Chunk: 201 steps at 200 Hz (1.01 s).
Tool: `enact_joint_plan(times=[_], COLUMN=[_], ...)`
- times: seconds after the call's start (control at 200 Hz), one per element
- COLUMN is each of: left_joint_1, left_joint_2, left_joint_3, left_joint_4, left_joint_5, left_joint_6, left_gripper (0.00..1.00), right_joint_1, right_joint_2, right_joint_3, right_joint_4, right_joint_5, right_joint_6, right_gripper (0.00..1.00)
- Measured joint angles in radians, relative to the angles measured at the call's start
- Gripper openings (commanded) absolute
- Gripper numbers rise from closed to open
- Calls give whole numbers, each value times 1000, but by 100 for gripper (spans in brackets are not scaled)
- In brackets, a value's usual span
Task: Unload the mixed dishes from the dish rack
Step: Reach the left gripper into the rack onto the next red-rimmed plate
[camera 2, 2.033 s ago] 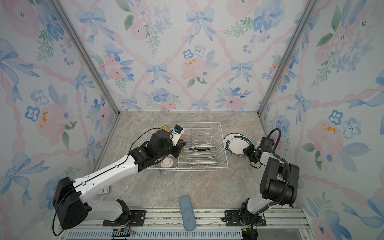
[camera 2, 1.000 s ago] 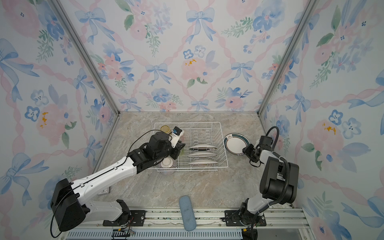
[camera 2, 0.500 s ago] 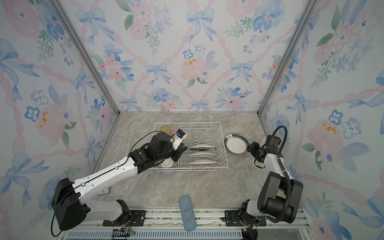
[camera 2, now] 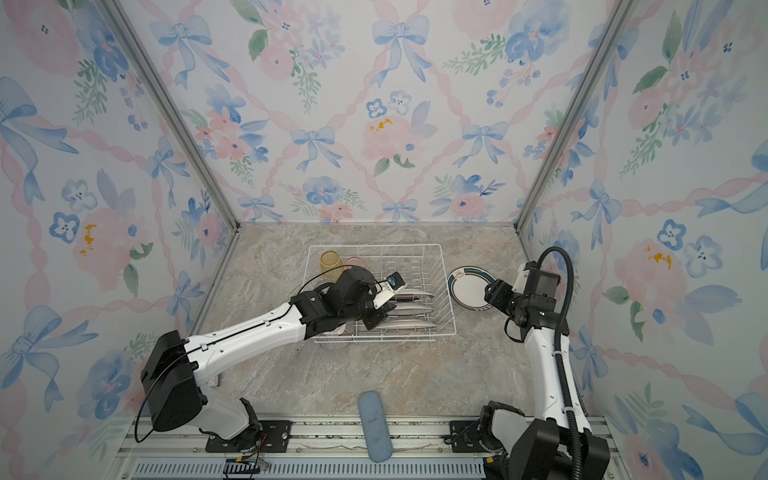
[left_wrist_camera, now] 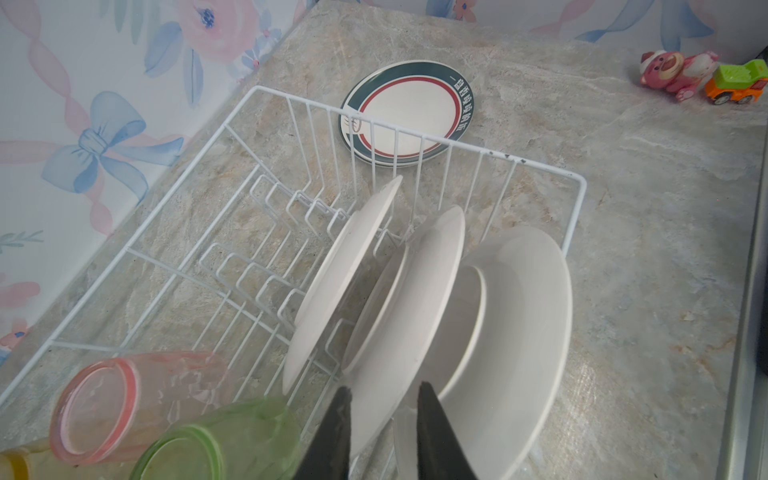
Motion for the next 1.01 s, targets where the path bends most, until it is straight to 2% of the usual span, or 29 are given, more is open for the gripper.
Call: enact_joint_plan(times=[0.55, 1.005], left_joint_1=[0, 1], left_joint_2=[190, 292], left_joint_3=[188, 269], left_joint_4=[-47, -62], left_joint_5=[-55, -101], left_joint_6=[115, 167], left_gripper=[29, 30], right_joint_1=[34, 27], right_joint_2=[-4, -3], right_joint_3=[18, 18], right_joint_4=[-23, -21], right_joint_5=[8, 6], right_joint_6=[-21, -29], right_gripper=[70, 70])
